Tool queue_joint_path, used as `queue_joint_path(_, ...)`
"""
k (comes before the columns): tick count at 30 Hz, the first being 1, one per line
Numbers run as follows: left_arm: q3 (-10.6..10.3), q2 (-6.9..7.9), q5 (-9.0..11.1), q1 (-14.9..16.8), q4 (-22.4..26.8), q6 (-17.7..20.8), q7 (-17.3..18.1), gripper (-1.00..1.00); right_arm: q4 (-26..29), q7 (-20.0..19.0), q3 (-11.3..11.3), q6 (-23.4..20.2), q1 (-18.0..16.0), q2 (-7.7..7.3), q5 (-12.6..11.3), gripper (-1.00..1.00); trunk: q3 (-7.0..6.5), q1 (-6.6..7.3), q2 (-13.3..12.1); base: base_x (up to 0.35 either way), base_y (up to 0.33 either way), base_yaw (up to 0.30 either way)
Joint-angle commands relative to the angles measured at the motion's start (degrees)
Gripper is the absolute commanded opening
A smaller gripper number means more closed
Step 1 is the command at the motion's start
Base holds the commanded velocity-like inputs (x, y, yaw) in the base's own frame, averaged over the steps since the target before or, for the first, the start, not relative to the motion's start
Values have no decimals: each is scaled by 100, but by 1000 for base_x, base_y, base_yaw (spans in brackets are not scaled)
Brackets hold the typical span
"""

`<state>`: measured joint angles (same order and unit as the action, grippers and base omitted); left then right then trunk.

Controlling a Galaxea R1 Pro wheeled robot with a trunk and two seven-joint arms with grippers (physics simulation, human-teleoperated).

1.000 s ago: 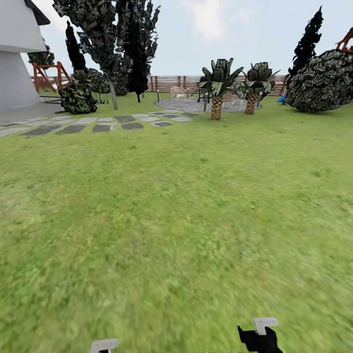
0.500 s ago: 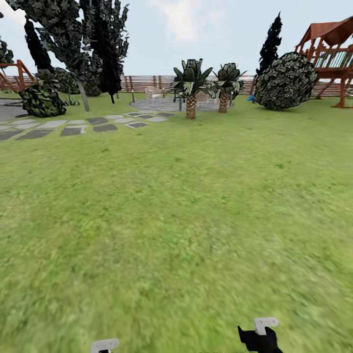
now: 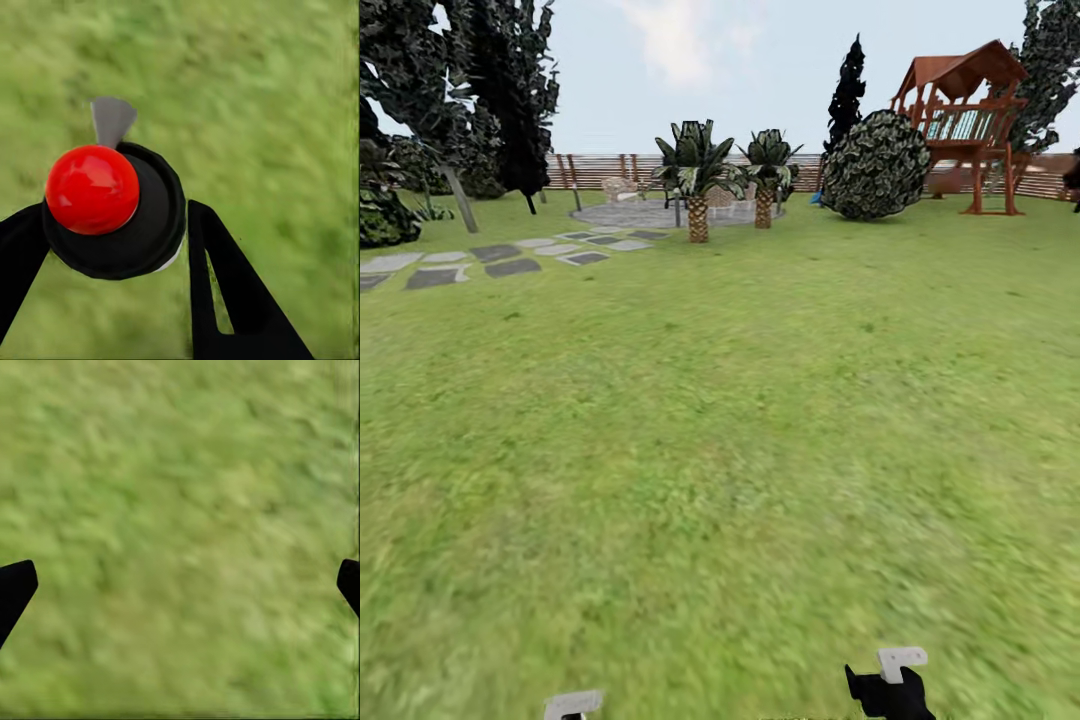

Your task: In the garden, pick up the pesticide atomizer on the floor and spray pesticide onto both trees until each tree trunk is fully covered.

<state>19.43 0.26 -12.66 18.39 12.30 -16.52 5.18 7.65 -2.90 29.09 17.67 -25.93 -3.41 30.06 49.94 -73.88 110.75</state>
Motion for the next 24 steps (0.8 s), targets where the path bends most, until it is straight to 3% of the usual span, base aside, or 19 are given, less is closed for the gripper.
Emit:
queue_joint_path(1,0,0,0,-1,0,0,1,-100,0,0,0,0,0,1,0,100,0,0,0,0,-274,-267)
queue_joint_path(24,0,0,0,-2,-5,0,1,-100,0,0,0,0,0,-1,0,100,0,0,0,0,-274,-267)
